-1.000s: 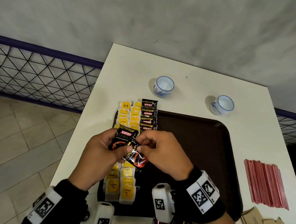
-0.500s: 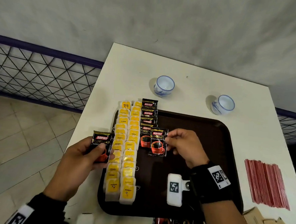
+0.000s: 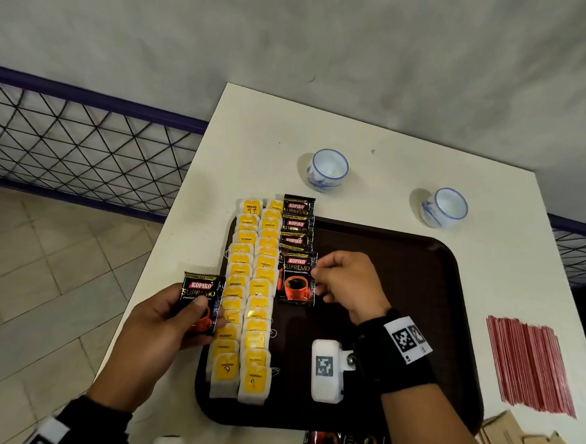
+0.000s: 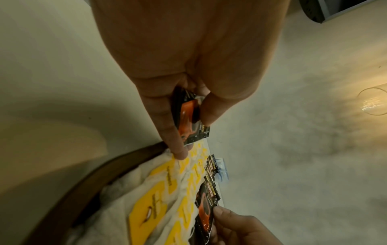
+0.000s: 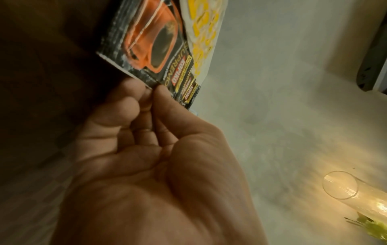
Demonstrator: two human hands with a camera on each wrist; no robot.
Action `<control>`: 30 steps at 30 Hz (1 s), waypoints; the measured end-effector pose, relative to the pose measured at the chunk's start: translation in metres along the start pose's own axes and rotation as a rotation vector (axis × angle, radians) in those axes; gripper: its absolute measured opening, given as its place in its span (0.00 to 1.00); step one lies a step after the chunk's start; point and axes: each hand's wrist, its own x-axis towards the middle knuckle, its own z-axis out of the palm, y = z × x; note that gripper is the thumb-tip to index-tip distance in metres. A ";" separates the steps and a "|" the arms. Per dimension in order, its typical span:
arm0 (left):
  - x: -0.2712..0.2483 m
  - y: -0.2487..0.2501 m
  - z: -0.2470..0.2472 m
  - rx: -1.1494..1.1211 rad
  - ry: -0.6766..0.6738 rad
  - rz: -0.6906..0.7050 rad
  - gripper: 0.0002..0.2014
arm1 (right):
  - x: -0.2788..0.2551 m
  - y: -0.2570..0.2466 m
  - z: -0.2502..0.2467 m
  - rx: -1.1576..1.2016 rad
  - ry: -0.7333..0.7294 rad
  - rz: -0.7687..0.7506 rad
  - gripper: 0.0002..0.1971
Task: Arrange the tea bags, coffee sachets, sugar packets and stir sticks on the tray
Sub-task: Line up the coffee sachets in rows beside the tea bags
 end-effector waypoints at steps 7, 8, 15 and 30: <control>-0.001 0.002 0.000 0.009 -0.001 -0.004 0.10 | -0.001 -0.002 -0.005 -0.017 -0.042 0.000 0.06; -0.001 0.002 0.000 0.010 -0.002 0.001 0.10 | -0.001 -0.002 -0.006 -0.019 -0.044 -0.004 0.06; 0.004 0.016 0.007 0.031 -0.058 0.067 0.10 | 0.002 -0.005 -0.008 -0.057 -0.023 -0.039 0.07; 0.027 0.056 0.052 0.148 -0.313 0.116 0.12 | 0.000 -0.002 -0.007 -0.074 0.027 -0.080 0.07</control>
